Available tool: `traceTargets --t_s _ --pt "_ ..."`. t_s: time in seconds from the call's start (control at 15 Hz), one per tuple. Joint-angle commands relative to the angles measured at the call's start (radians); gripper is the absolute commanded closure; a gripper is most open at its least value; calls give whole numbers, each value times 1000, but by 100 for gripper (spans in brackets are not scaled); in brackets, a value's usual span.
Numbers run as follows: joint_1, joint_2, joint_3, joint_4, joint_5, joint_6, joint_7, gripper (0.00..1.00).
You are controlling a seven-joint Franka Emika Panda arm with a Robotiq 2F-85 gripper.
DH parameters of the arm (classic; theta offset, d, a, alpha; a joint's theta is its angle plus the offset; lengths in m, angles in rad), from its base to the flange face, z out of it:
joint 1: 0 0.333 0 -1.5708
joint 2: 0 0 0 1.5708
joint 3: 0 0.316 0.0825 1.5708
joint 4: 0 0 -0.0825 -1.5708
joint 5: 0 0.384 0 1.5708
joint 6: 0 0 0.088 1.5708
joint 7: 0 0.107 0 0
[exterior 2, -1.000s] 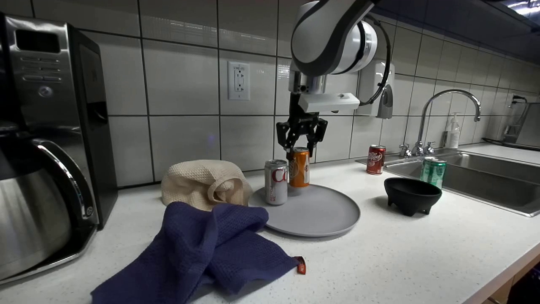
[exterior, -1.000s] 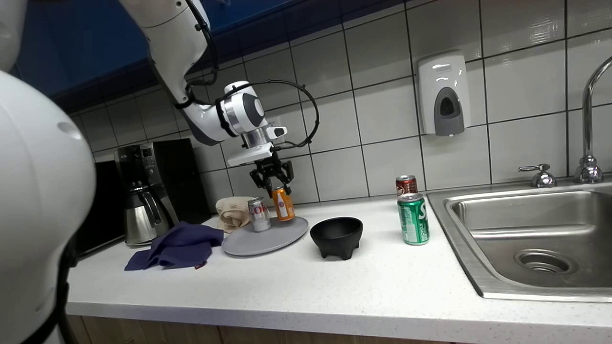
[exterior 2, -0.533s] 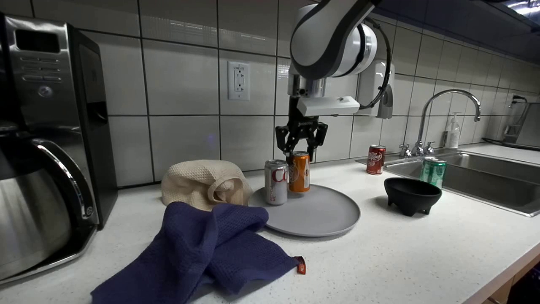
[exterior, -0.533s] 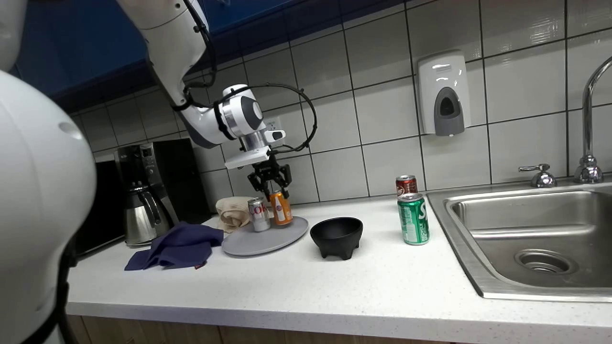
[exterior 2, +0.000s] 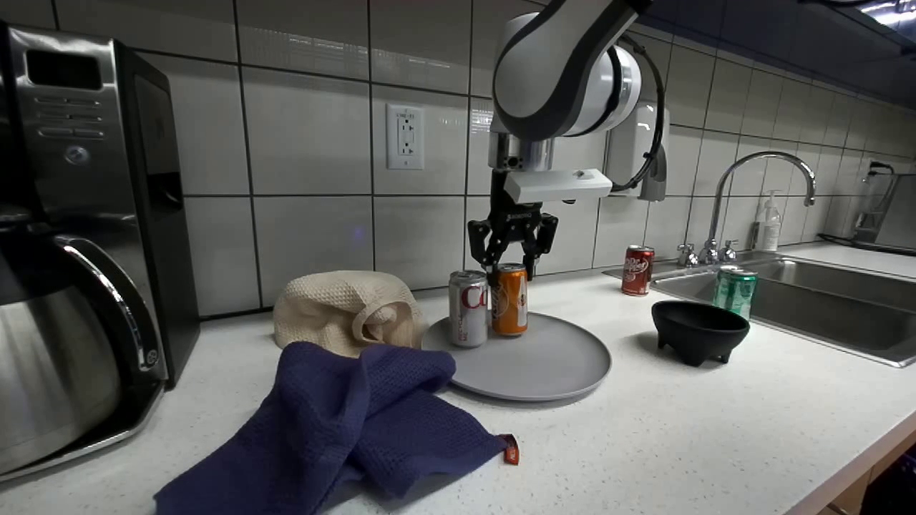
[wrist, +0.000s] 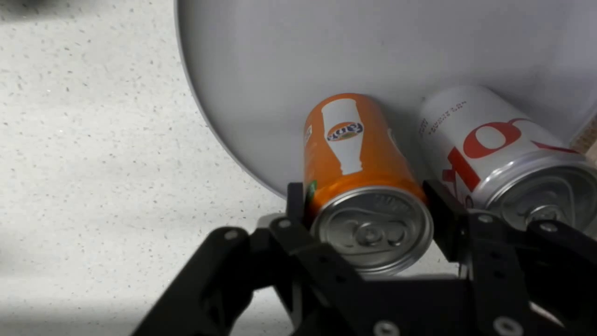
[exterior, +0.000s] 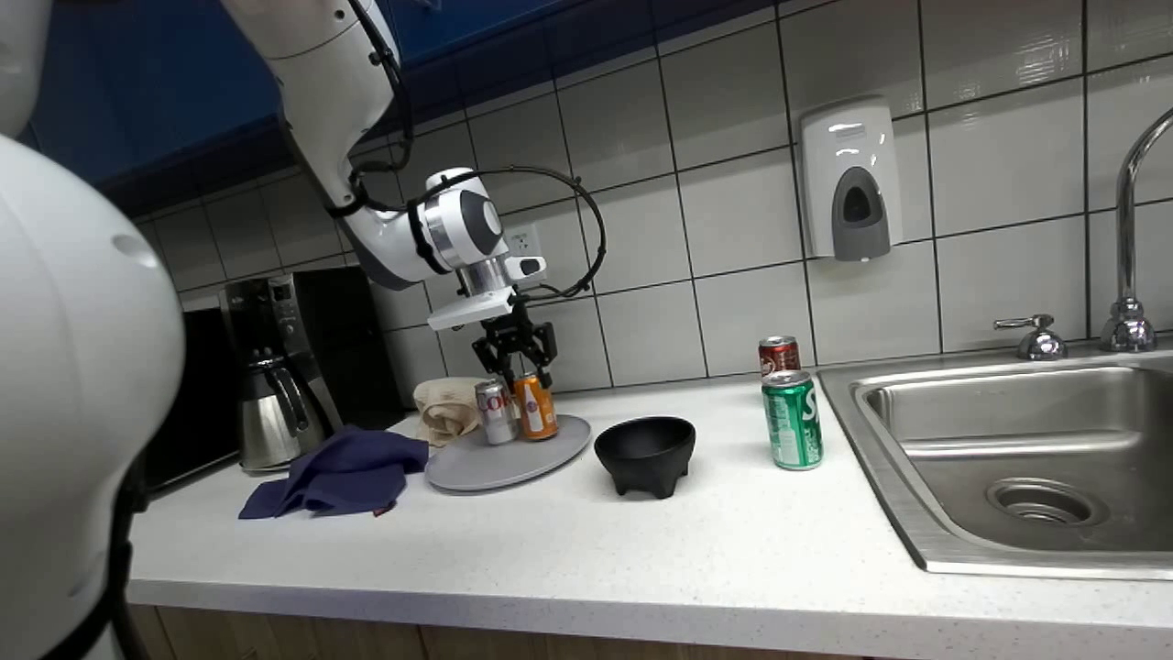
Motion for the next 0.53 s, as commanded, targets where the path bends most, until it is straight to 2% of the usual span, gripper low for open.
traceTargets --t_s 0.0,0.13,0.47 --pt "-6 -31 6 -21 -2 6 26 4" --pt "-5 -34 2 -21 -7 9 30 0" --pt "-5 -57 -19 -26 -27 31 59 0"
